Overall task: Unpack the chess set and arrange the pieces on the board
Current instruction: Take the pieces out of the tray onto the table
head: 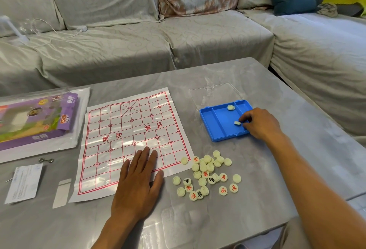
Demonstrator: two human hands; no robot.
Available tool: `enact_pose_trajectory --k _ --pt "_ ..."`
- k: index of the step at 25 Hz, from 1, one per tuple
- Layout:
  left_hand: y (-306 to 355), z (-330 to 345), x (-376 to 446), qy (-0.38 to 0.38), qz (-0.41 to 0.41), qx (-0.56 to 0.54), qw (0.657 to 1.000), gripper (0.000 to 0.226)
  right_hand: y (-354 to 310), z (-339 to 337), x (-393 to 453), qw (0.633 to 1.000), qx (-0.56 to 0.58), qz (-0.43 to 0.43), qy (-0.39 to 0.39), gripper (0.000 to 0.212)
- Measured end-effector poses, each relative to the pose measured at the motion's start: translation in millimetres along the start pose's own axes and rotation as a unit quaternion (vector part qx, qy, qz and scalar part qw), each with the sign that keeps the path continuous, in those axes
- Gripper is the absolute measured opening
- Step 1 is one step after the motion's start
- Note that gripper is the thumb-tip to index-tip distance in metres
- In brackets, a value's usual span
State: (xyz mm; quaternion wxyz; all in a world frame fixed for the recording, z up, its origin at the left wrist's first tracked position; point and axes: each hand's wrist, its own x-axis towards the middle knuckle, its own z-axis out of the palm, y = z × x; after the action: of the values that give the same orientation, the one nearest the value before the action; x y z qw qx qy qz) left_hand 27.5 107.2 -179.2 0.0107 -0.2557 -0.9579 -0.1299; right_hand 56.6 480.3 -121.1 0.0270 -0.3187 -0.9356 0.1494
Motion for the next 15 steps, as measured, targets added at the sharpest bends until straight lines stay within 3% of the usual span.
enact_pose_trajectory --k 7,11,15 --pt "0.4 -0.2 -0.6 -0.002 0.001 -0.003 1.0 0.077 -6.2 -5.0 -4.5 0.999 0.028 -0.032 0.007 0.02" --pt "0.3 -0.6 -0.5 -0.005 -0.002 -0.005 1.0 0.076 -17.8 -9.7 -8.6 0.993 -0.098 -0.064 0.016 0.027" --pt "0.3 -1.3 -0.4 -0.011 -0.002 0.0 1.0 0.075 -27.3 -2.9 -8.8 0.994 -0.095 -0.049 -0.024 0.013"
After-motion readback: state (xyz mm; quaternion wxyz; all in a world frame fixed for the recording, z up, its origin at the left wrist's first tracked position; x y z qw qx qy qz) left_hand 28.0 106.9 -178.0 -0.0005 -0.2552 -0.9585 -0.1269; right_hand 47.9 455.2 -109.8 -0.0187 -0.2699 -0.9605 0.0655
